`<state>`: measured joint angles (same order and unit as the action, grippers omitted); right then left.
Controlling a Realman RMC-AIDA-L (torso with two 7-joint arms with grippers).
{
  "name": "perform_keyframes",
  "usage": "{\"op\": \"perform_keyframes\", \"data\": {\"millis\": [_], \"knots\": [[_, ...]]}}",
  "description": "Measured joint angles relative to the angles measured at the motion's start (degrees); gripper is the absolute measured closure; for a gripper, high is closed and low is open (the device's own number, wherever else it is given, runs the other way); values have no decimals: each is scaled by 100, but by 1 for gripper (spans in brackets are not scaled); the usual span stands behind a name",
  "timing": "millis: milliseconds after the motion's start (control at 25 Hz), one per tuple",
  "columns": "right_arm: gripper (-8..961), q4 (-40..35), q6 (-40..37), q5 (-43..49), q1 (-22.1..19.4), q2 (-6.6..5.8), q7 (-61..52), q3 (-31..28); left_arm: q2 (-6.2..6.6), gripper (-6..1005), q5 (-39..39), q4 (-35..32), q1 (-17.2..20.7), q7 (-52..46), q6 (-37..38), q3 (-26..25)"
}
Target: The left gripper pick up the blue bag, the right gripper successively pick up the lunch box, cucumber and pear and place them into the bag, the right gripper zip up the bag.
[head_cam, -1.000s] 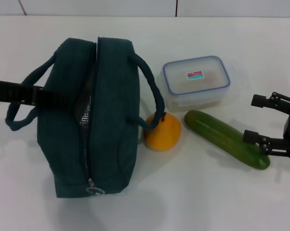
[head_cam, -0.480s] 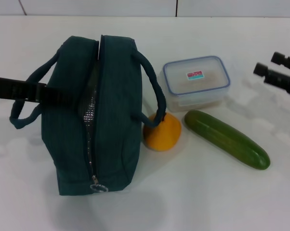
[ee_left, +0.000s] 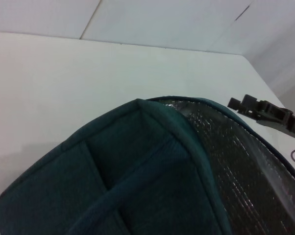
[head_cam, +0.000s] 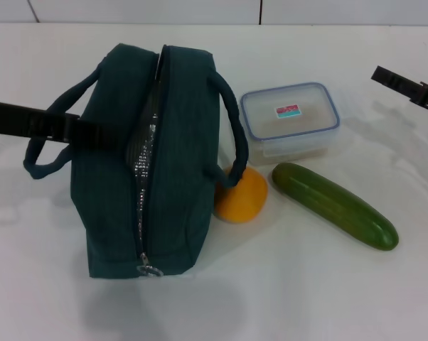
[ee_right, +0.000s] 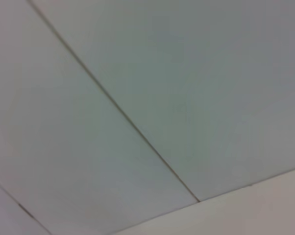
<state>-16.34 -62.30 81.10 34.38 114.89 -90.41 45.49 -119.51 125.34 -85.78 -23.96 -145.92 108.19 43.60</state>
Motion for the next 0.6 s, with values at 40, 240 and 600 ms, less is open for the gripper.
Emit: {"op": "perform_keyframes", "data": {"millis": [40, 240, 600], "knots": [[98, 7, 39, -5, 20, 9, -103, 5, 0, 962, -1, 0, -18, -5, 0, 0], [99, 361, 134, -14, 308, 30, -422, 28, -1, 962, -1, 0, -70, -7, -4, 0], [99, 878, 310, -10, 835, 108, -431, 51, -2, 962, -1, 4, -131, -62, -9, 0]]}}
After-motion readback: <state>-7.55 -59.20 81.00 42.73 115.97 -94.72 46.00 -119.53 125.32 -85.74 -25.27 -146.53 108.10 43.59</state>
